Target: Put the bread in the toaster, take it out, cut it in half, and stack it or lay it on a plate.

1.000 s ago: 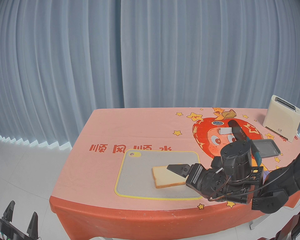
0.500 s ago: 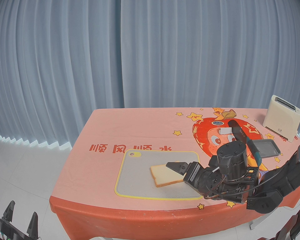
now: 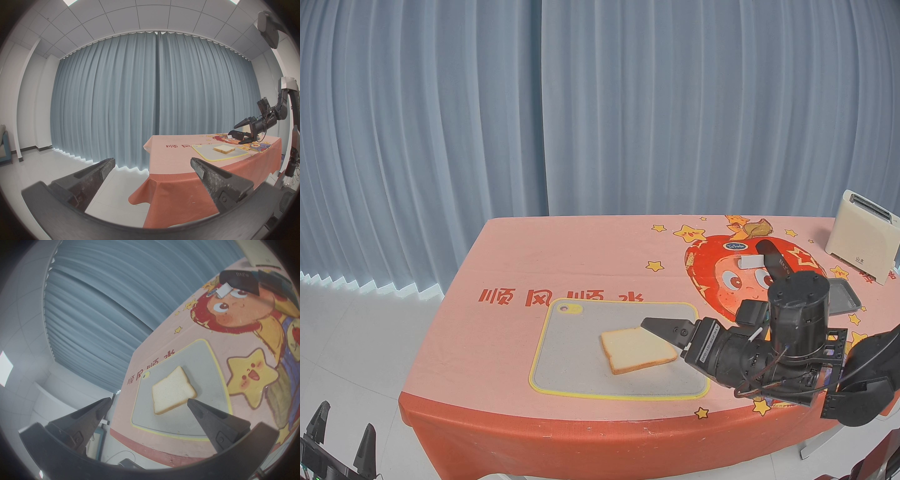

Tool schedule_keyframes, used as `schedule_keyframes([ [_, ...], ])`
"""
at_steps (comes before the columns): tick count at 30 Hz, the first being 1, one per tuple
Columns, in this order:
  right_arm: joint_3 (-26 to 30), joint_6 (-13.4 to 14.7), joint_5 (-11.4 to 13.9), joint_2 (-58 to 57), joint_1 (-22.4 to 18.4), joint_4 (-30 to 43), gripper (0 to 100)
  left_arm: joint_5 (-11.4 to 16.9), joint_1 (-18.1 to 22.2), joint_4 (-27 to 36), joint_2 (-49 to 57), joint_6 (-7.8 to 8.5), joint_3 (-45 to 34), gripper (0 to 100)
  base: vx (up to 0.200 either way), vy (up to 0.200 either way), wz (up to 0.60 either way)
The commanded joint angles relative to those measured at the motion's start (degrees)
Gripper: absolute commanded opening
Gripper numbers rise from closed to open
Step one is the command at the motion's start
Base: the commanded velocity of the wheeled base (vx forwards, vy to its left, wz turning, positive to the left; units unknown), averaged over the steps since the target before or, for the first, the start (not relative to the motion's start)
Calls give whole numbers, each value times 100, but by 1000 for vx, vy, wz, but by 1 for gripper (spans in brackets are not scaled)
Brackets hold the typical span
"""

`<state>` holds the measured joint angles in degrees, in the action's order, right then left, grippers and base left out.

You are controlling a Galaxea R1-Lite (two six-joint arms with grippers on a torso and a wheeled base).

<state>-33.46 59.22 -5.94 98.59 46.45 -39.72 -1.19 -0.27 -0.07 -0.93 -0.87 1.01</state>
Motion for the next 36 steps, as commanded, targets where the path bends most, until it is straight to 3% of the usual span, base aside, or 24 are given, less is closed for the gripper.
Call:
schedule_keyframes([
  [1, 173, -297, -4, -340, -4, -1, 100, -4, 0, -1, 31, -1, -101, 100, 0, 0, 0],
  [7, 446, -1000, -4, -735, -83, -62, 100, -4, 0, -1, 31, -1, -101, 100, 0, 0, 0],
  [11, 464, -1246, -4, -1052, -109, -1, 100, -4, 0, -1, 31, -1, -101, 100, 0, 0, 0],
  [17, 648, -1932, -39, -1553, -224, 8, 100, -4, 0, -1, 31, -1, -101, 100, 0, 0, 0],
  [24, 569, -2134, -127, -1817, -399, -36, 100, -4, 0, -1, 31, -1, -101, 100, 0, 0, 0],
  [27, 578, -2600, -399, -2010, -417, 17, 100, -4, 0, -1, 31, -1, -101, 100, 0, 0, 0],
  [30, 587, -3171, -435, -2080, -637, -1, 100, -4, 0, -1, 31, -1, -101, 100, 0, 0, 0],
  [31, 587, -3224, -435, -2080, -672, -1, 100, -4, 0, -1, 31, -1, -101, 100, 0, 0, 0],
  [32, 587, -3496, -461, -2089, -839, -54, 100, -4, 0, -1, 31, -1, -101, 100, 0, 0, 0],
  [34, 578, -3813, -698, -2089, -1059, -54, 100, -4, 0, -1, 31, -1, -101, 100, 0, 0, 0],
  [36, 587, -3927, -830, -2107, -1155, -19, 100, -4, 0, -1, 31, -1, -101, 100, 0, 0, 0],
])
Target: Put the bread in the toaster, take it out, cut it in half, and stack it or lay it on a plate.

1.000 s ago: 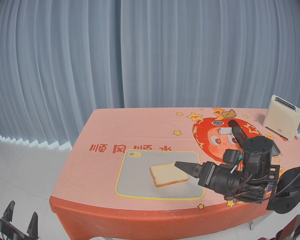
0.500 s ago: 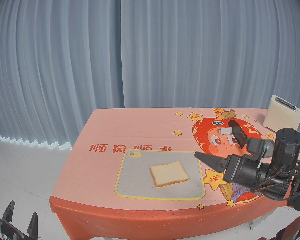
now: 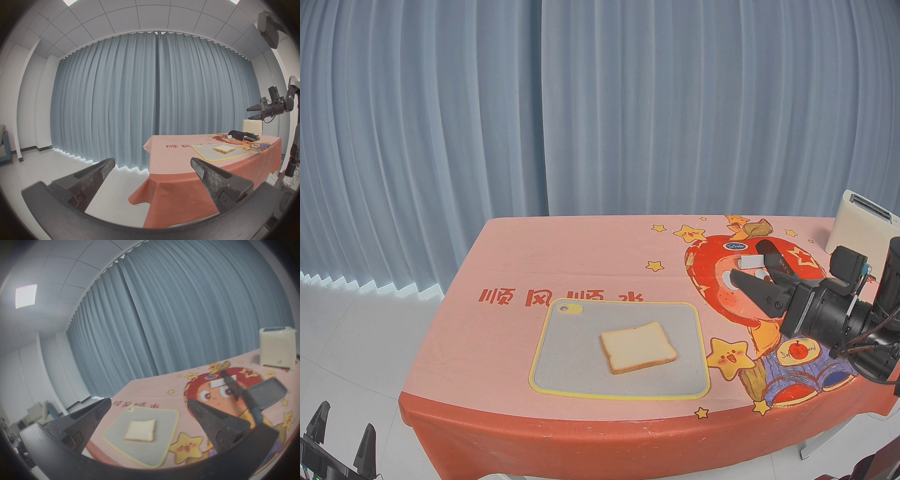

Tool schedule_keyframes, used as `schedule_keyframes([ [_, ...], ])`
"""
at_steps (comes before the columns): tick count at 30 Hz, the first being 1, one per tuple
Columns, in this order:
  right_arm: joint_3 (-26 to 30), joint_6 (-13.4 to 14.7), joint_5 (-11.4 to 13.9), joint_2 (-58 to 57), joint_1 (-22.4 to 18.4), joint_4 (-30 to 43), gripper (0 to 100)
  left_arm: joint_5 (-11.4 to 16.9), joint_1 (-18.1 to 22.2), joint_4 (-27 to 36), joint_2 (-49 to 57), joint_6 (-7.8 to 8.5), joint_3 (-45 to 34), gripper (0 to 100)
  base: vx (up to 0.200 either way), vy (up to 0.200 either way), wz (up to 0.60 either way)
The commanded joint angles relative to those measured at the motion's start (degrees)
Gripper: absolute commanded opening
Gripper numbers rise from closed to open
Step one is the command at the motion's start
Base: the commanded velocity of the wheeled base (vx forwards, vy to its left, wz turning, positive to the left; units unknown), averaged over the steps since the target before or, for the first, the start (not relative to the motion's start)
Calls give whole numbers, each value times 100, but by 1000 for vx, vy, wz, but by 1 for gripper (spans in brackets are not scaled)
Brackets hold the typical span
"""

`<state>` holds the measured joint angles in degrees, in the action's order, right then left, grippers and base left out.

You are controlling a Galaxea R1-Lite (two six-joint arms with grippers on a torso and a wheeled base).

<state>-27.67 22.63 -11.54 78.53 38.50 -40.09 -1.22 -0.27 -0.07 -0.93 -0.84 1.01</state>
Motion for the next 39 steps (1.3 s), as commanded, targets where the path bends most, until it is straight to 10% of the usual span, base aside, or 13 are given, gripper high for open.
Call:
schedule_keyframes([
  [1, 7, -311, -305, -110, -387, 37, 100, -1, 0, -1, 31, -4, -101, 100, 0, 0, 0],
  [10, -89, -812, -709, -418, -844, 63, 100, -1, 0, -1, 31, -4, -101, 100, 0, 0, 0],
  [39, 51, -1015, -401, -435, -1275, 54, 100, -10, 0, -1, 31, 5, -101, 100, 0, -7, 0],
])
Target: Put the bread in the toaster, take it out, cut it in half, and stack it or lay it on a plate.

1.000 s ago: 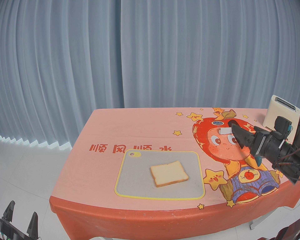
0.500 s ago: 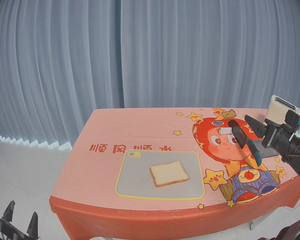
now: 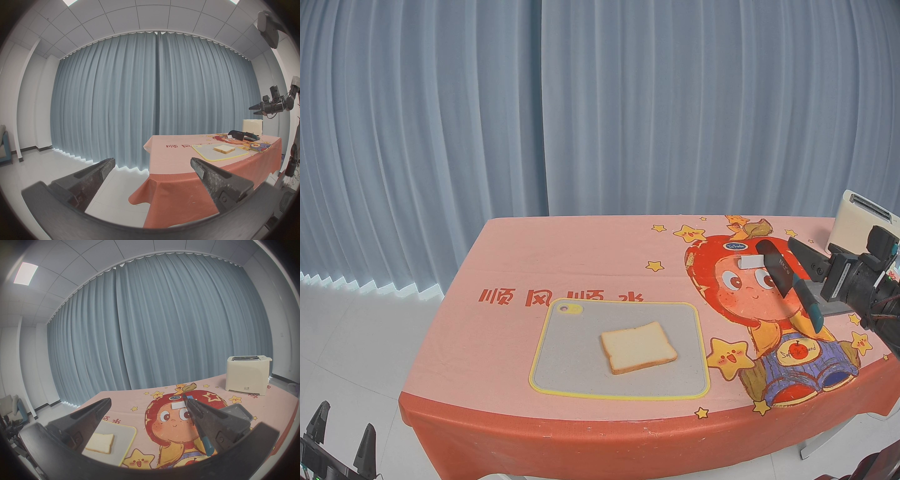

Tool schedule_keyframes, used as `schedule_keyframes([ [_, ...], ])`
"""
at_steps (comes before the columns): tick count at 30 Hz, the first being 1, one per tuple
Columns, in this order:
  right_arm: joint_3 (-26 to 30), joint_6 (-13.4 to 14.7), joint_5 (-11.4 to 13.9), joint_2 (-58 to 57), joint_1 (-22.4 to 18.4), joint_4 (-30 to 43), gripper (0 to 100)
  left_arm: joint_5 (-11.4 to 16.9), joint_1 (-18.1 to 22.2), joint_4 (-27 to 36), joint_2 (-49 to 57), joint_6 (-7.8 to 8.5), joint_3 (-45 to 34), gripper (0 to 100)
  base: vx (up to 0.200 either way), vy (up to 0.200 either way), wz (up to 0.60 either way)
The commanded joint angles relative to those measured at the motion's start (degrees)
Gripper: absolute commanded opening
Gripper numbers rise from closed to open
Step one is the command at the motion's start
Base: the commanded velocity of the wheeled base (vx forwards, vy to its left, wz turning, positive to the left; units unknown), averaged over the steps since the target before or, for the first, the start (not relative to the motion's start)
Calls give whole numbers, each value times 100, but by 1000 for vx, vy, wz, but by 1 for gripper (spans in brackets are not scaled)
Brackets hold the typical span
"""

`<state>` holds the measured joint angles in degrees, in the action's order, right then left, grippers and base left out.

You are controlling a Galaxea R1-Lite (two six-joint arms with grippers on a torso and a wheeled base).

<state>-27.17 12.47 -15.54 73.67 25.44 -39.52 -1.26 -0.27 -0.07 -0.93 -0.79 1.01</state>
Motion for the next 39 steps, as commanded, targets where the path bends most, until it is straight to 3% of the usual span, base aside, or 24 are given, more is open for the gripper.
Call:
schedule_keyframes([
  [1, 1, 1, -1, 51, 31, -3, 100, -6, 0, -1, 31, 0, -101, 100, 0, -200, 0],
  [14, 45, -8, -10, 130, 49, -3, 100, -6, 0, -1, 31, -9, -101, 100, 0, -200, 0],
  [33, 107, 80, -80, 245, 57, -3, 100, -6, 0, -1, 31, -9, -101, 100, 0, 0, 0],
  [39, -236, -122, -72, 816, -66, 6, 100, -6, 0, -1, 31, -9, -101, 100, 0, 0, 0],
])
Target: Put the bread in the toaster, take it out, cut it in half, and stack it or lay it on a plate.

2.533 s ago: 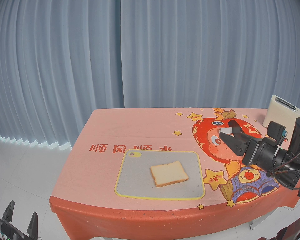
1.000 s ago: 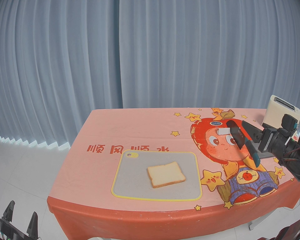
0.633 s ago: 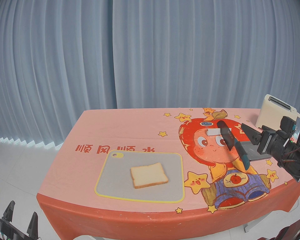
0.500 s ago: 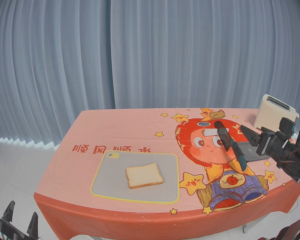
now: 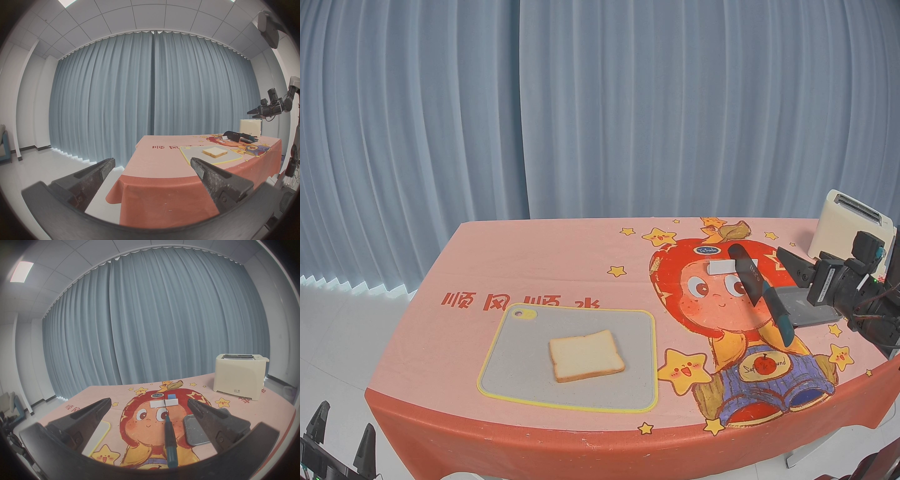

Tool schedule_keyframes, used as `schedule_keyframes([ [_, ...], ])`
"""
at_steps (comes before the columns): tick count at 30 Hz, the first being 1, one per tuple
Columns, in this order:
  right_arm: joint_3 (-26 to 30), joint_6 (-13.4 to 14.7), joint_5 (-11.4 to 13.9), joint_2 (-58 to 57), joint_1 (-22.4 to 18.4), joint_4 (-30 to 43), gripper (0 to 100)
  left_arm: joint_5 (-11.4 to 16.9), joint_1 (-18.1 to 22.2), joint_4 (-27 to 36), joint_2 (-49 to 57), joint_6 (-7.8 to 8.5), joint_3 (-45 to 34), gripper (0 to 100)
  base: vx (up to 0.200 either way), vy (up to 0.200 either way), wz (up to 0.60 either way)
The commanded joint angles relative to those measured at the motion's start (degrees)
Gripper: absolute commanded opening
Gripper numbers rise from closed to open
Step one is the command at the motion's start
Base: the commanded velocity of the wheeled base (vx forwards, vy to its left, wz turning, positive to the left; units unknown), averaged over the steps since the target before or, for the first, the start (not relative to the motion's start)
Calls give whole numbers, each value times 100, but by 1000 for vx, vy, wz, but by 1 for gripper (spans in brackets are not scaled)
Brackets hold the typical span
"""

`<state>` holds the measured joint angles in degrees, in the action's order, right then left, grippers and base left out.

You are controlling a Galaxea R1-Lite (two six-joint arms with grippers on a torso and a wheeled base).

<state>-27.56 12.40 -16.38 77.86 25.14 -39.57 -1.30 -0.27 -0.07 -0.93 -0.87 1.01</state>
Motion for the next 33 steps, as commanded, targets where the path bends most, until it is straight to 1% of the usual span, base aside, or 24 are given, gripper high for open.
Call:
schedule_keyframes([
  [1, -232, -203, 12, 484, -35, 11, 100, -1, 0, -1, 31, -1, -101, 100, 0, 0, 0],
  [2, -258, -247, 12, 581, -62, 20, 100, -1, 0, -1, 31, -1, -101, 100, 0, 0, 0],
  [4, -337, -247, 12, 801, -123, 11, 100, -1, 0, -1, 31, -1, -101, 100, 0, 0, 0],
  [6, -487, -273, 21, 1073, -387, 2, 100, -1, 0, -1, 31, -1, -101, 100, 0, 0, 0],
  [8, -566, -291, 12, 1311, -527, -7, 100, 7, 0, -1, 31, -1, -101, 100, 0, 0, 0],
  [11, -540, -326, 30, 1390, -580, -7, 100, -1, 0, -1, 31, -1, -101, 100, 0, 0, 0],
  [12, -531, -326, 127, 1381, -659, 2, 100, 7, 0, -1, 31, -1, -101, 100, 0, 0, 0],
  [13, -531, -326, 127, 1381, -659, 2, 100, 7, 0, -1, 31, -1, -101, 100, 0, 0, 0],
  [14, -522, -335, 364, 1372, -800, 2, 100, 7, 0, -1, 31, -1, -101, 100, 0, 0, 0],
  [16, -487, -343, 663, 1354, -879, 2, 100, -1, 0, -1, 31, -1, -101, 100, 0, 0, 0],
  [18, -434, -352, 874, 1372, -967, 2, 100, -1, 0, -1, 31, -1, -101, 100, 0, 0, 0],
  [20, -399, -396, 953, 1416, -1064, 11, 100, -1, 0, -1, 31, -1, -101, 100, 0, 0, 0],
  [23, -346, -475, 970, 1565, -1099, -7, 100, 7, 0, -1, 31, -1, -101, 100, 0, 0, 0],
  [33, -241, -510, 979, 1732, -1011, 11, 100, 7, 0, -1, 31, -1, -101, 100, 0, 0, 0],
])
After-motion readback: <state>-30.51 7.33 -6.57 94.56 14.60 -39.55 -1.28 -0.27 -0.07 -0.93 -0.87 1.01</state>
